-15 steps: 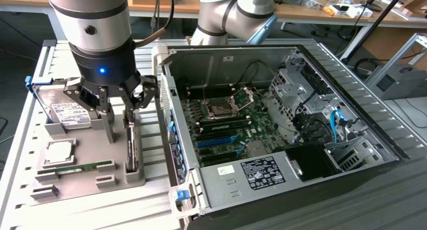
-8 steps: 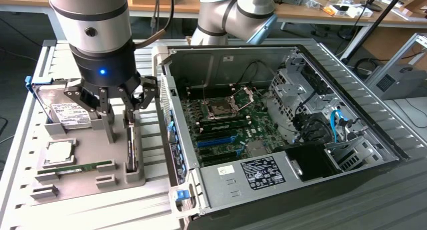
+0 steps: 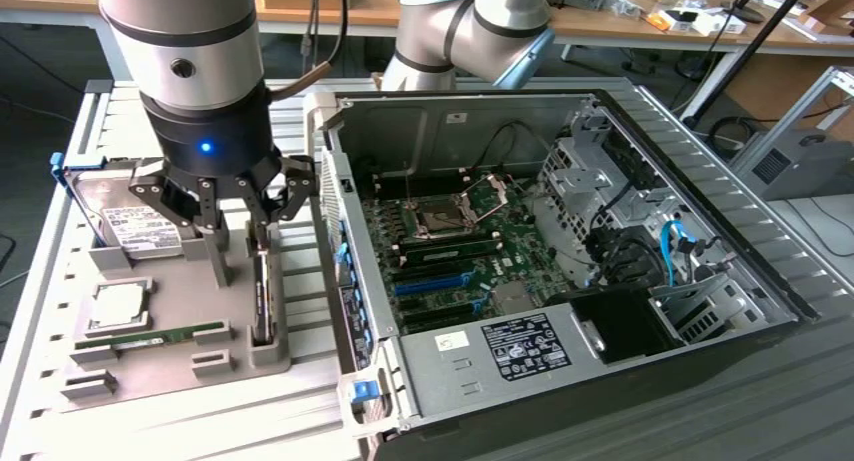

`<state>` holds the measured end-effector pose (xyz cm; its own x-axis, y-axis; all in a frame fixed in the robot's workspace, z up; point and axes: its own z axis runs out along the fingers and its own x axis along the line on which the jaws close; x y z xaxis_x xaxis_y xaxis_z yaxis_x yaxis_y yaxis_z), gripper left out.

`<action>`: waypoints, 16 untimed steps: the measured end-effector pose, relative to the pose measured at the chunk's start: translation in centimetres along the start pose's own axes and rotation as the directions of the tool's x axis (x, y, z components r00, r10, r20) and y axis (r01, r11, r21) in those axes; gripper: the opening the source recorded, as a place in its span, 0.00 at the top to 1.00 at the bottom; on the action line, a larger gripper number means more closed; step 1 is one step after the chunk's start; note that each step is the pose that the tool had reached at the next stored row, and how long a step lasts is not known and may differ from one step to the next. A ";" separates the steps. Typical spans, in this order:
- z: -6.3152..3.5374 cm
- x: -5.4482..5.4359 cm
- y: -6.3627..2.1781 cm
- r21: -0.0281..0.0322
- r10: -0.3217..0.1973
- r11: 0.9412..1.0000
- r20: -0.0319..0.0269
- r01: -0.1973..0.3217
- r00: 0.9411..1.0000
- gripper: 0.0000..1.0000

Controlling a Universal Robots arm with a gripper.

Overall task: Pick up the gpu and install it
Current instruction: 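Pick up the gpu and move the gpu toward the slot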

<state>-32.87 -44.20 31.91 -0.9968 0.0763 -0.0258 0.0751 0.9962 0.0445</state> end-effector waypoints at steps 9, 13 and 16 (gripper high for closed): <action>0.41 0.0 -0.07 0.000 0.000 1.000 0.000 0.000 1.000 0.58; 0.64 0.0 -0.11 0.000 0.000 1.000 0.000 0.000 1.000 0.58; 0.83 0.0 -0.15 0.000 0.000 1.000 0.000 0.000 1.000 0.58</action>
<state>-32.87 -44.32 31.07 -0.9968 0.0762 -0.0258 0.0750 0.9962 0.0445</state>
